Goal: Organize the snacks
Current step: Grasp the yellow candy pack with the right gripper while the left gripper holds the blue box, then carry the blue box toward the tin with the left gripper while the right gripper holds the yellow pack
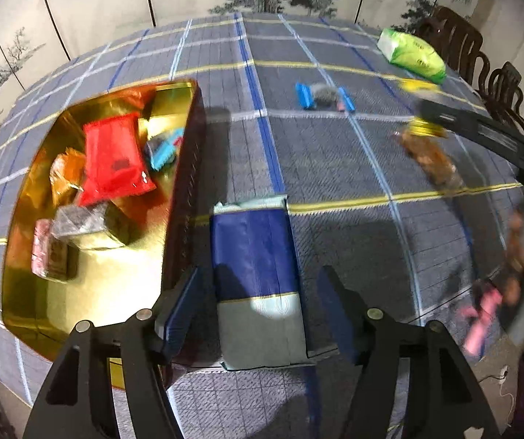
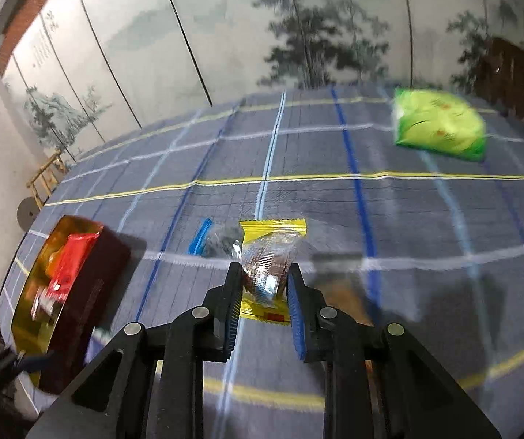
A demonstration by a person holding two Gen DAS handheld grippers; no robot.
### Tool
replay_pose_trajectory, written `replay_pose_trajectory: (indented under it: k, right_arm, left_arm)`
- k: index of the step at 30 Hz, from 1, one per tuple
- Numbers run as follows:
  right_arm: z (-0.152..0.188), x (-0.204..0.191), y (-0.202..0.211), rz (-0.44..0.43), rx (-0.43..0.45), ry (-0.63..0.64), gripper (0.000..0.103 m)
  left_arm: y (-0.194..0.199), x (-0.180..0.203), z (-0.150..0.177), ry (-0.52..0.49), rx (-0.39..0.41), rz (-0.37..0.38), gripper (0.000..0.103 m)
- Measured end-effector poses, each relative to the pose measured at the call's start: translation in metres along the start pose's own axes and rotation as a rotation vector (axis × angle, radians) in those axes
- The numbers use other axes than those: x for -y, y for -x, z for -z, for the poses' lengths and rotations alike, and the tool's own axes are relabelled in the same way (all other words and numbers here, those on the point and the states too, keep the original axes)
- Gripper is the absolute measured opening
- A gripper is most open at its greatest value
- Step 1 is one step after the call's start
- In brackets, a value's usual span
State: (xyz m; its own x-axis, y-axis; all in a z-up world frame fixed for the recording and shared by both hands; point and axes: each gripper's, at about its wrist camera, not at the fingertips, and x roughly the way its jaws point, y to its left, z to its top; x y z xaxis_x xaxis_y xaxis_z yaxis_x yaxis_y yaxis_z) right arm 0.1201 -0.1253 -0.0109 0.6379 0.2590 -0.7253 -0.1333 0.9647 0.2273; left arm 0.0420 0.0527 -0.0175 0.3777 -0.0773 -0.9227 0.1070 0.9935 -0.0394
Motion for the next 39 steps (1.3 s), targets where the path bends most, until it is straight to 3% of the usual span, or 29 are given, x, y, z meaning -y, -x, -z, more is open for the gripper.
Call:
replay_pose_trajectory:
  k: [5,8,10,12,13,15,18,21,23,24,25,27,30,32,34,37,39]
  right_arm:
    - [0.034,0.012,0.046,0.038,0.051,-0.025,0.025]
    - [0.052,0.021,0.065,0.067,0.064,-0.026,0.025]
    - [0.064,0.024,0.071,0.078,0.06,-0.026,0.025]
    - [0.076,0.028,0.072,0.083,0.051,-0.035,0.025]
    - [0.08,0.032,0.07,0.081,0.042,-0.05,0.025]
    - [0.085,0.039,0.065,0.08,0.026,-0.076,0.025]
    - [0.089,0.042,0.059,0.092,0.019,-0.097,0.025]
    - [0.094,0.041,0.055,0.114,0.016,-0.09,0.025]
    - [0.098,0.04,0.053,0.108,0.008,-0.096,0.025]
    - [0.099,0.039,0.053,0.105,0.007,-0.097,0.025]
    - [0.101,0.037,0.052,0.106,0.005,-0.092,0.025]
    - [0.102,0.034,0.051,0.104,0.005,-0.085,0.025]
    - [0.104,0.034,0.05,0.092,0.006,-0.093,0.025]
    - [0.105,0.034,0.05,0.084,0.007,-0.1,0.025]
    - [0.105,0.034,0.05,0.078,0.008,-0.1,0.025]
    - [0.104,0.036,0.05,0.066,0.007,-0.105,0.025]
    - [0.104,0.037,0.05,0.059,0.007,-0.111,0.025]
  left_arm:
    - [-0.012,0.009,0.004,-0.045,-0.005,-0.034,0.065]
    - [-0.014,0.017,0.009,-0.075,0.009,-0.013,0.062]
    - [-0.012,0.021,0.012,-0.093,0.045,-0.029,0.043]
    - [-0.009,0.027,0.016,-0.117,0.057,0.012,0.041]
    - [-0.005,0.028,0.017,-0.121,0.076,0.021,0.019]
    - [0.014,0.036,0.021,-0.155,0.132,0.067,0.0]
    - [0.038,0.037,0.025,-0.163,0.2,0.085,0.0]
    - [0.045,0.024,0.023,-0.118,0.191,0.126,0.0]
    - [0.04,0.02,0.02,-0.123,0.156,0.122,0.003]
    - [0.035,0.019,0.018,-0.122,0.133,0.111,0.01]
    - [0.029,0.018,0.015,-0.113,0.092,0.116,0.033]
    - [0.019,0.017,0.011,-0.105,0.05,0.152,0.065]
    - [0.016,0.016,0.008,-0.118,0.09,0.079,0.064]
    - [0.013,0.015,0.002,-0.138,0.088,0.071,0.064]
    - [0.005,0.013,-0.003,-0.158,0.076,0.047,0.072]
    - [-0.011,0.009,-0.005,-0.175,0.024,0.047,0.07]
    - [-0.013,0.012,-0.003,-0.208,0.04,0.031,0.071]
